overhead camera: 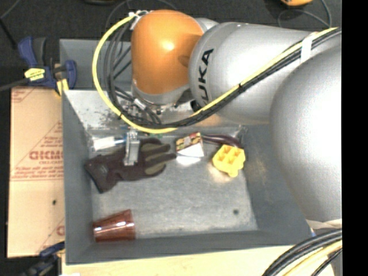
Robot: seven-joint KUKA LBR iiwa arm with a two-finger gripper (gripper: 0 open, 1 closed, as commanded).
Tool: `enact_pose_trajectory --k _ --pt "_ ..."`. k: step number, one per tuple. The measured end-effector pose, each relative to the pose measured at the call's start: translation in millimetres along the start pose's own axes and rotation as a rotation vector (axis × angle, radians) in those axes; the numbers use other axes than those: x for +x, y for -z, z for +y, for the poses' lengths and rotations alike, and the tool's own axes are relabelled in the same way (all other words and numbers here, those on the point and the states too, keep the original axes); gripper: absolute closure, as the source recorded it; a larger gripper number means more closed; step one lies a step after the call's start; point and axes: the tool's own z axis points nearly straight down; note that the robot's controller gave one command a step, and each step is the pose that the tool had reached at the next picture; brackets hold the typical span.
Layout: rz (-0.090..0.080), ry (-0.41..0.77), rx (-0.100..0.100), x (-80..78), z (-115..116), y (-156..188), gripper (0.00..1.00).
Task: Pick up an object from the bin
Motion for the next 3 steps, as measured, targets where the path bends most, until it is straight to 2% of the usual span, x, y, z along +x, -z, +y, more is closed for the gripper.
enact_pose_trajectory --k 1,2,3 --pt "-0.007 -0.003 -0.001 -0.9 -1 5 0.00" --pt "-0.012 -0.021 -0.003 2.8 -14 -45 0.00" --pt "-0.009 0.023 0.000 19.1 -21 -89 0.00"
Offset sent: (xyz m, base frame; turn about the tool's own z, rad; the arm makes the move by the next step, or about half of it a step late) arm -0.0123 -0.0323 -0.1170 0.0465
